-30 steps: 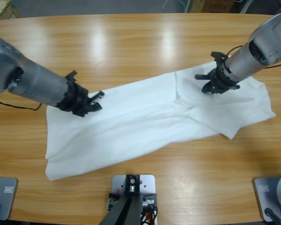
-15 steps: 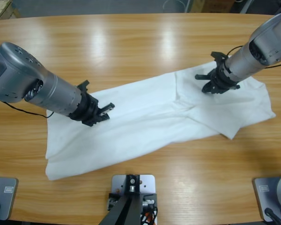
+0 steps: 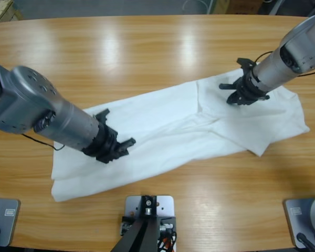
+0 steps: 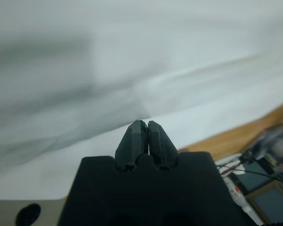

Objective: Fold clothes

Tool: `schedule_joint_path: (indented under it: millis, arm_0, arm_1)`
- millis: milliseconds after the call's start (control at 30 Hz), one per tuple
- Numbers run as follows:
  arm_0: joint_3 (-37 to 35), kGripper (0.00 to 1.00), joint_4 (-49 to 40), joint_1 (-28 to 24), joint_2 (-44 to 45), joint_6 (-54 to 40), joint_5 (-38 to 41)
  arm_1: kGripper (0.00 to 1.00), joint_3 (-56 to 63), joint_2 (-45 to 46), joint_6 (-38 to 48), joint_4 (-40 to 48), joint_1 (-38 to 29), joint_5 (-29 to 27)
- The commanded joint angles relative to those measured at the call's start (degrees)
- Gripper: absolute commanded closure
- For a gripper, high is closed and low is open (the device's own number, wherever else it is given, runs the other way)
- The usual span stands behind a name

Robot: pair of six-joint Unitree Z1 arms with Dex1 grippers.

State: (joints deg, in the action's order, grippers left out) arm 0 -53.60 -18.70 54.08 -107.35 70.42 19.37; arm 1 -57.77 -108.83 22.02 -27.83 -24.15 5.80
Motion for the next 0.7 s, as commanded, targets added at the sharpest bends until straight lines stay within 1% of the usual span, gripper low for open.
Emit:
schedule_joint_path:
  millis: [33,133,300,400,433,467,500,600,667,700]
  arm_0:
    - [4.15,1.000,5.08,0.91,-5.22,1.91,1.07]
    - [3.81,1.000,7.13,1.30,-3.68,1.73,1.81]
    - [2.02,1.000,7.10,1.30,6.01,1.80,2.07]
    - [1.72,1.000,6.96,1.15,10.02,1.75,1.30]
    - [1.69,1.000,6.52,1.05,11.28,1.73,0.79]
    - [1.74,1.000,5.60,0.93,12.72,1.73,0.00]
    - [1.81,1.000,4.09,0.73,14.36,1.73,-1.11]
    - [4.75,1.000,-1.16,-0.88,20.44,1.73,-4.40]
    - [9.97,1.000,-1.52,-2.66,24.01,1.79,-4.50]
    - [12.76,1.000,-1.46,-3.24,25.48,1.87,-4.33]
  arm_1:
    - [1.000,5.91,-3.93,-1.28,-0.91,2.69,-1.32]
    - [1.000,5.86,-3.75,-1.35,-0.91,2.71,-1.32]
    - [1.000,5.91,-4.02,-1.37,-0.73,2.71,-1.32]
    - [1.000,5.83,-3.49,-1.24,-0.84,2.71,-1.32]
    - [0.681,5.83,-3.14,-1.01,-1.42,2.71,-1.34]
    - [0.170,5.28,-2.63,-0.77,-2.81,2.71,-1.59]
    - [0.010,4.56,-1.73,-0.75,-4.07,2.71,-1.88]
    - [0.000,1.36,2.87,-0.66,-10.03,2.35,-3.85]
    - [0.000,-1.45,6.64,-0.73,-14.57,2.35,-2.94]
    - [0.000,-2.65,8.71,-1.07,-16.70,2.35,-1.62]
